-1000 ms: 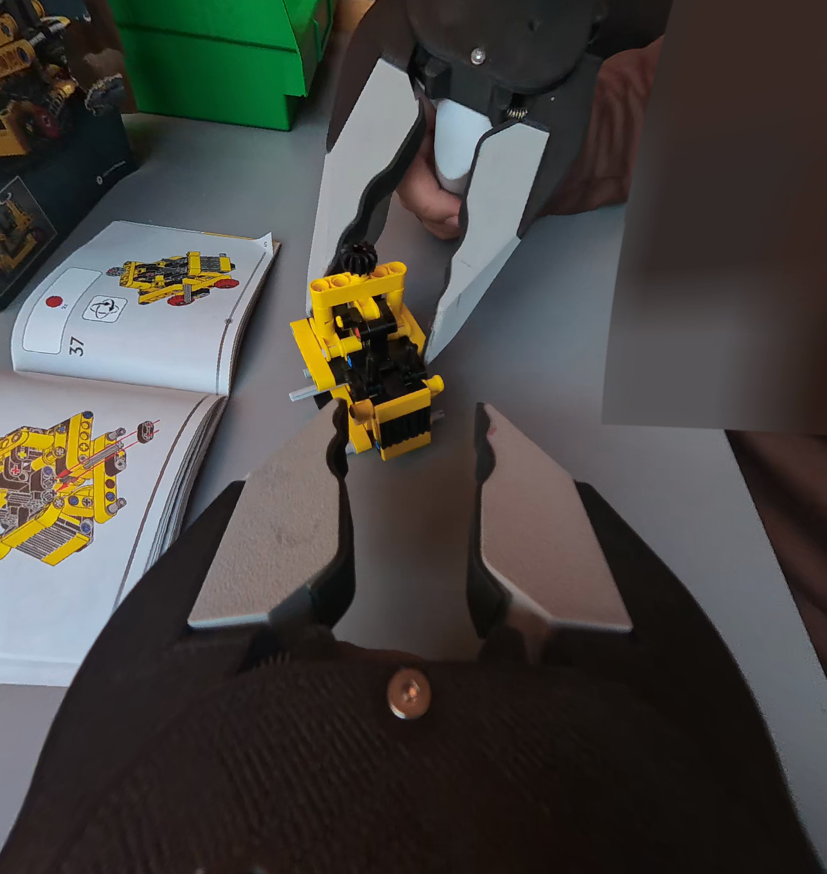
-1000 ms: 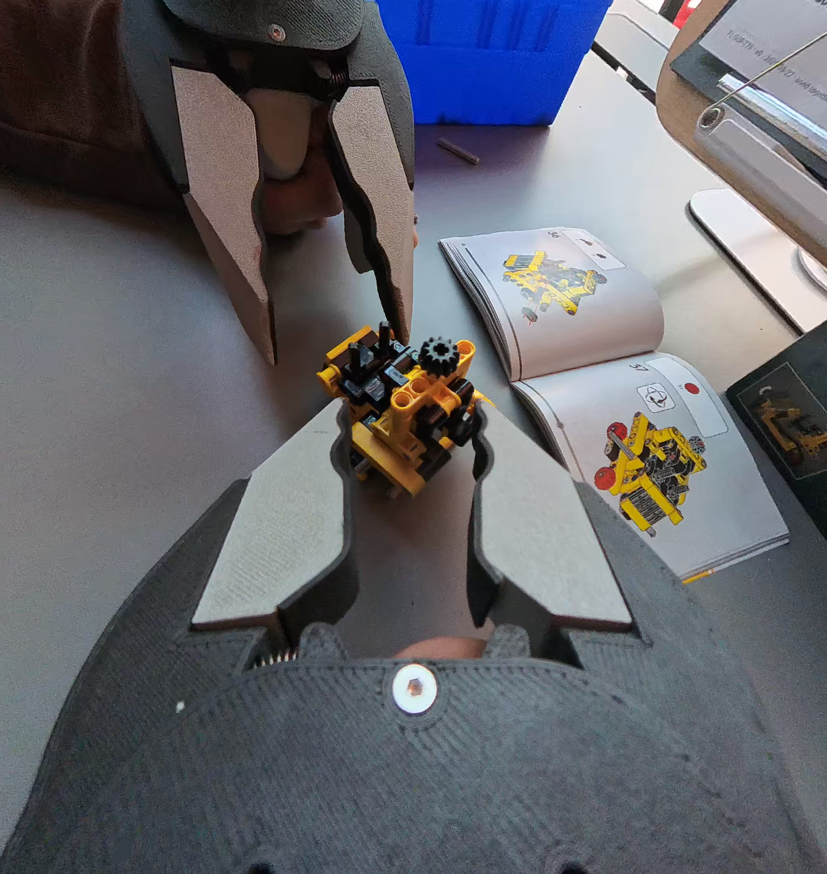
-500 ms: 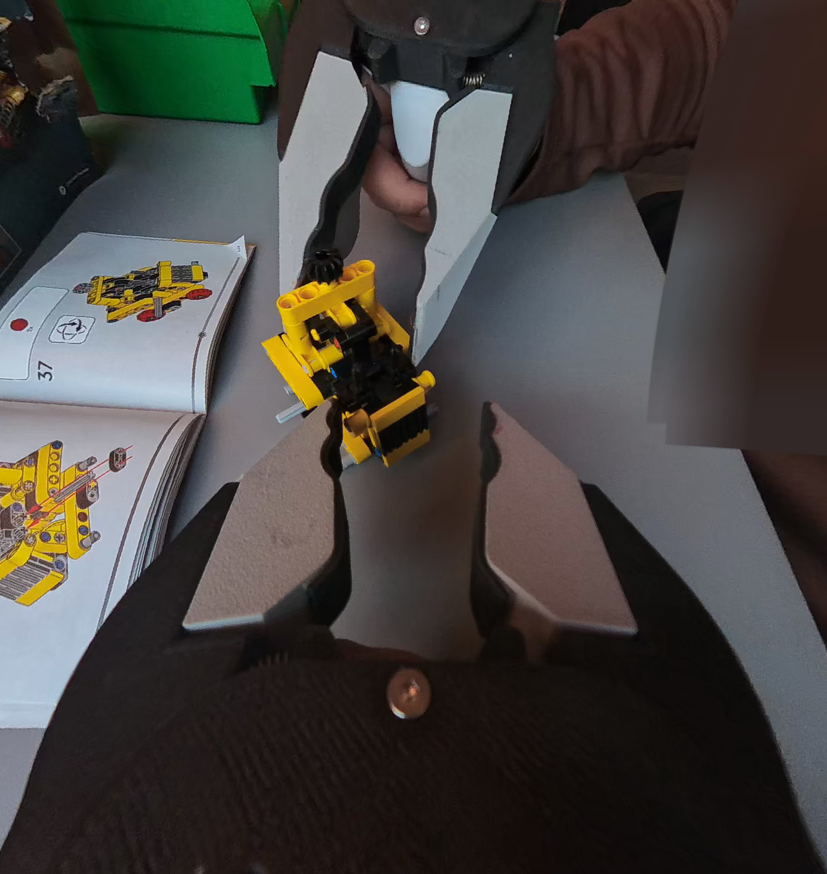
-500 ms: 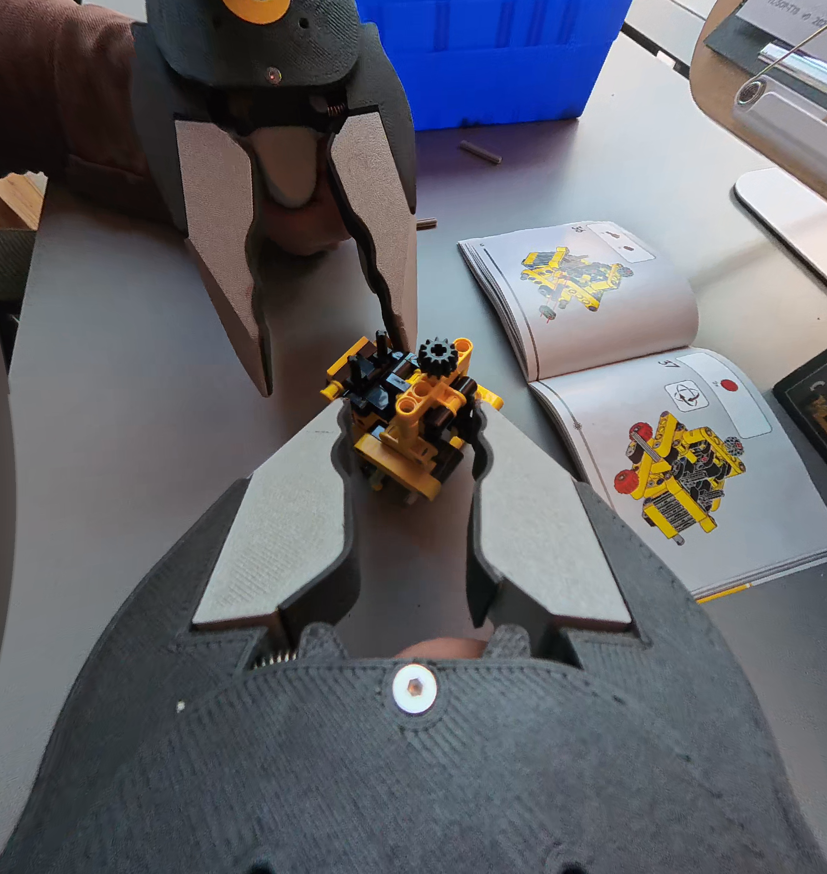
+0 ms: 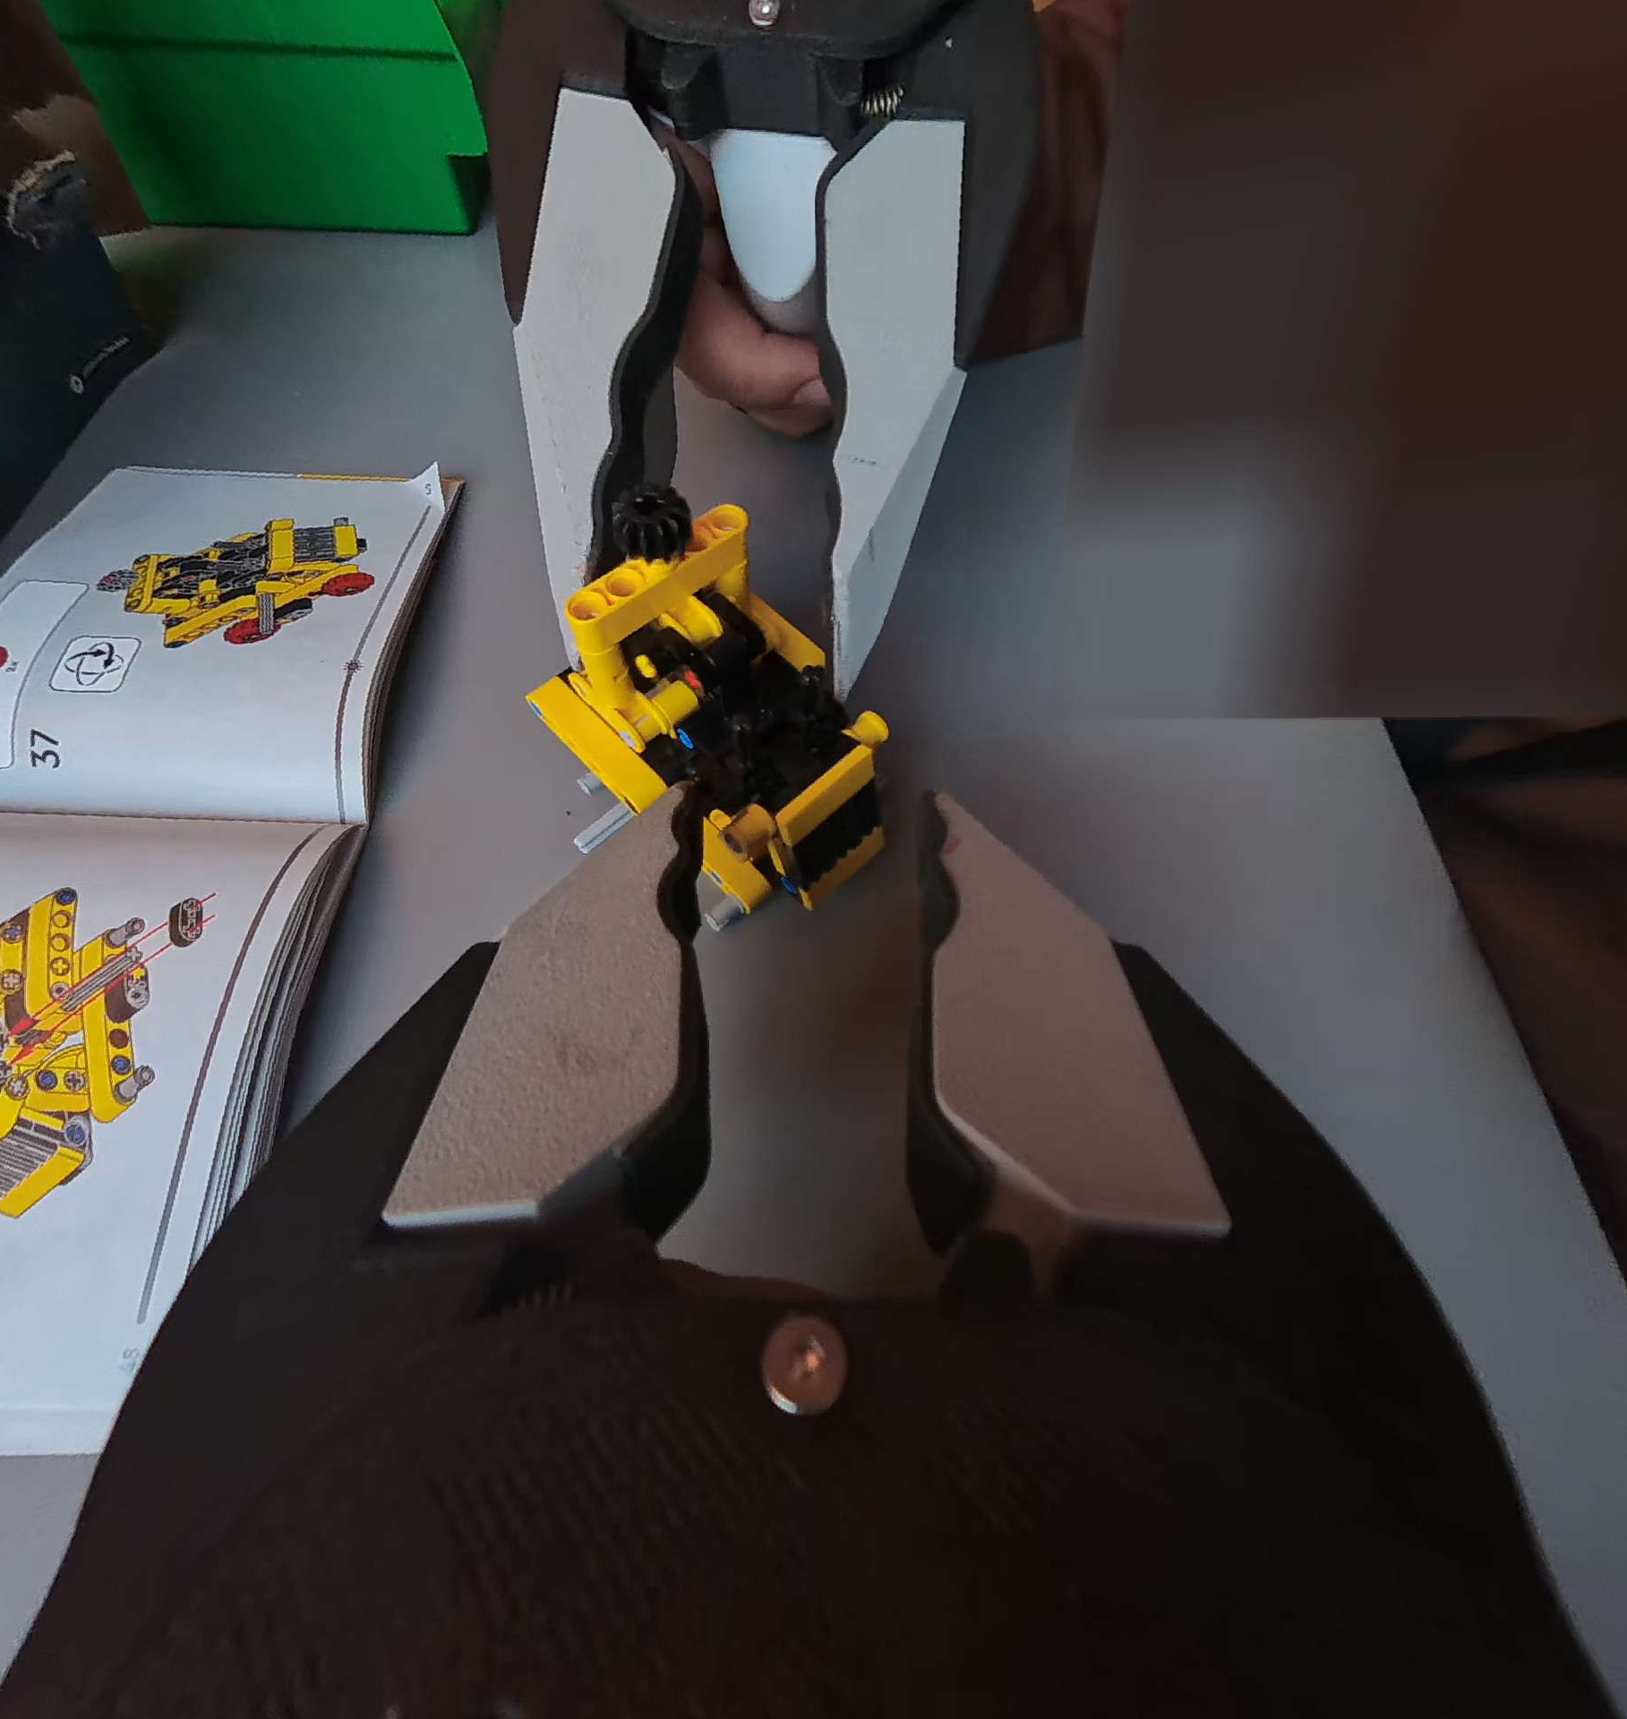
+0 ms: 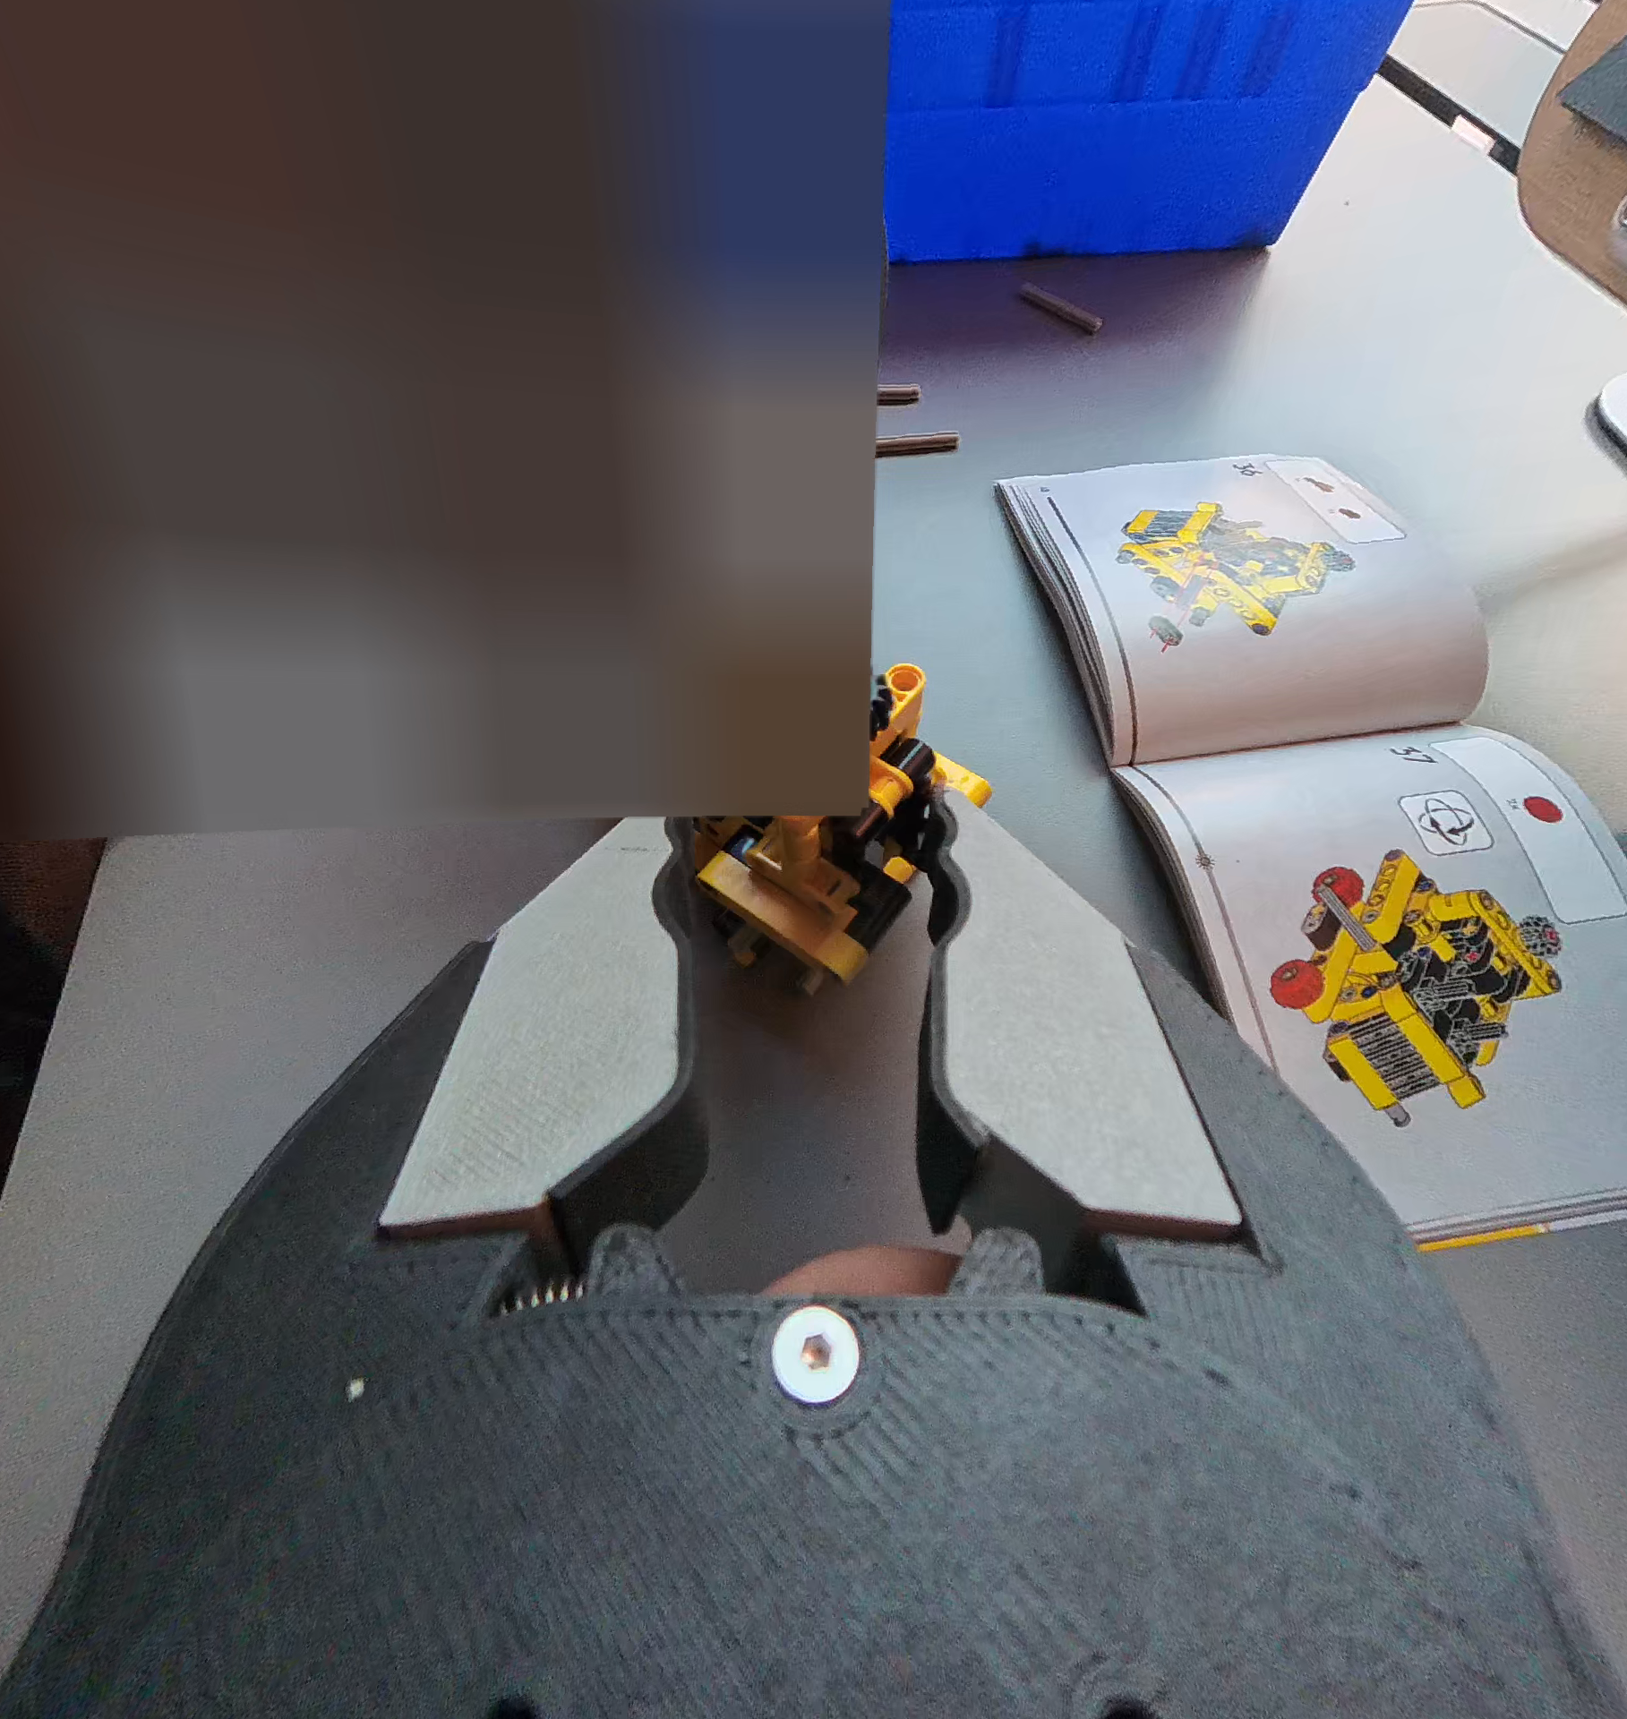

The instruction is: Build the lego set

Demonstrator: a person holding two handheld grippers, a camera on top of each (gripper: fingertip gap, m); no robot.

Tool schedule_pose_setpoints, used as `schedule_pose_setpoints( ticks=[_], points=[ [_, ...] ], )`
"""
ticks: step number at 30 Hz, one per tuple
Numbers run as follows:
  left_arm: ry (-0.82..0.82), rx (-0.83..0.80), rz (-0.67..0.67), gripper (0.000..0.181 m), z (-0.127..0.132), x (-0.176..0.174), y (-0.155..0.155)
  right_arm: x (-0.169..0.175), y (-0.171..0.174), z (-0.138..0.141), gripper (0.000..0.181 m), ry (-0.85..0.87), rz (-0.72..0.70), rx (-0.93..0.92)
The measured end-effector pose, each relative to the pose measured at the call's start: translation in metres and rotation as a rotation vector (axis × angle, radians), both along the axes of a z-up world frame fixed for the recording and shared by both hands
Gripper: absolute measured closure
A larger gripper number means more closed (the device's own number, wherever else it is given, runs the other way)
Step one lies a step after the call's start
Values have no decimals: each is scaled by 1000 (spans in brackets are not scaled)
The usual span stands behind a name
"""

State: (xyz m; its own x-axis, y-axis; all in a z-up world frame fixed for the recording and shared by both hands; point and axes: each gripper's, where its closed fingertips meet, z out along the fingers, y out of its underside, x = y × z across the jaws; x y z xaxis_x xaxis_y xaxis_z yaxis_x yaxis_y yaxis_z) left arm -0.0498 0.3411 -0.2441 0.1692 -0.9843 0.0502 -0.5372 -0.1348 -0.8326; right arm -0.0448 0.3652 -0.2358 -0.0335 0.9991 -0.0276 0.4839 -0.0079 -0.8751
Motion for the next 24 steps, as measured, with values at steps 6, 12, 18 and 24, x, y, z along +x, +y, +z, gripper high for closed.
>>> schedule_pose_setpoints(
  ticks=[6, 12, 18, 24],
  points=[
    [-11, -15, -3, 138, 1, 0, 0, 2, 1, 0, 139, 1, 7, -16],
    [2, 10, -5, 137, 0, 0, -1, 1, 0, -3, 136, -16, 5, 35],
    [-2, 30, 12, 140, 1, 0, 1, 2, 0, -2, 139, -12, 4, 29],
    [-23, 6, 13, 138, 4, -1, 0, 2, 0, -2, 139, -14, 2, 29]
  ],
)
